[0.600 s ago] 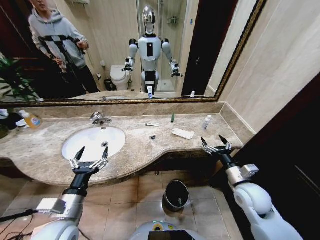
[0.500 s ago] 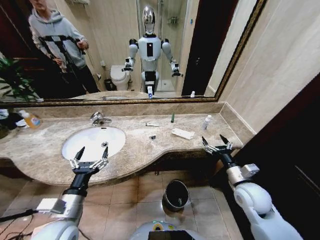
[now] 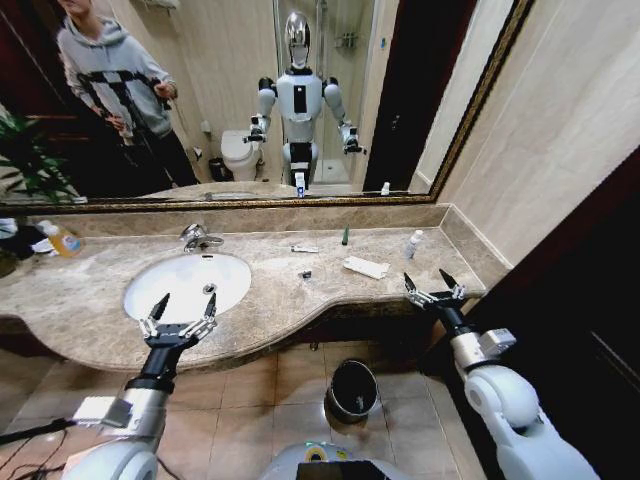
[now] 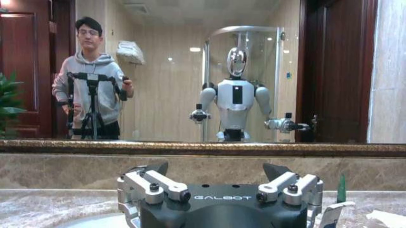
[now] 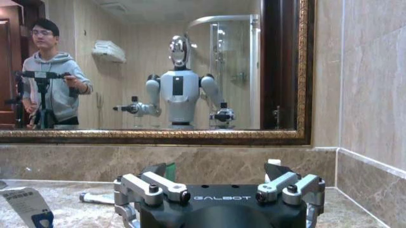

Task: Pick up the trash from the sink and place it in the trash bin.

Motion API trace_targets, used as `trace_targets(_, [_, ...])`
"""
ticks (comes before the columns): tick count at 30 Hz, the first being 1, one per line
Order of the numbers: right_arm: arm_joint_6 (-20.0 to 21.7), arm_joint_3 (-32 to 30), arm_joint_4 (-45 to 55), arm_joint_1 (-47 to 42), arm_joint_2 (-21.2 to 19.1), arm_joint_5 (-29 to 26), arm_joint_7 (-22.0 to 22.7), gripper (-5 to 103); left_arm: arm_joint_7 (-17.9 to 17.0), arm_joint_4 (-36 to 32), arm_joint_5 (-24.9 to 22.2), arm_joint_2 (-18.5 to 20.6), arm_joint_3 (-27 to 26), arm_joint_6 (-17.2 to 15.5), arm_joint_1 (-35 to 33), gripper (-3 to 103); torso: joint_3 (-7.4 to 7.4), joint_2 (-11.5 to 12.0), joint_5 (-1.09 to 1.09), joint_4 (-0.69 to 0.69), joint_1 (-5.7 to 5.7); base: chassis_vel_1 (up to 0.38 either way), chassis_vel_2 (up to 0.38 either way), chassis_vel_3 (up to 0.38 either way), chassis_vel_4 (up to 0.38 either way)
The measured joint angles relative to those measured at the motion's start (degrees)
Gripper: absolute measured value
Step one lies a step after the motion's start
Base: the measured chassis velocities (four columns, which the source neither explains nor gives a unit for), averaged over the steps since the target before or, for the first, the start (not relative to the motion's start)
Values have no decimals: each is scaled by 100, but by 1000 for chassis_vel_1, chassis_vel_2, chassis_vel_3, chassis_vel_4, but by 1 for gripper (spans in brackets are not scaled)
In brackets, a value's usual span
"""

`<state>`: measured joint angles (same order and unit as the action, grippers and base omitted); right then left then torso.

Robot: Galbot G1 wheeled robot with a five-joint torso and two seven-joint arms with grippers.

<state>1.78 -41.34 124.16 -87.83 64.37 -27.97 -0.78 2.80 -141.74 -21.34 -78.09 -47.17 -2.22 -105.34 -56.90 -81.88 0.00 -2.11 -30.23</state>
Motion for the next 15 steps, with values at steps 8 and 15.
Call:
trace_targets(8, [53,-11,6,-19,-57,-15,-3,100,0,0,0,0,0,0,0,100,0,0,0,0,0,0,0,0,0])
trace_targets(15, [312,212,-360,450,-319,-145,-24,100,0,0,0,0,-1,0,0,100,0,0,0,1,0,0,0,0,0])
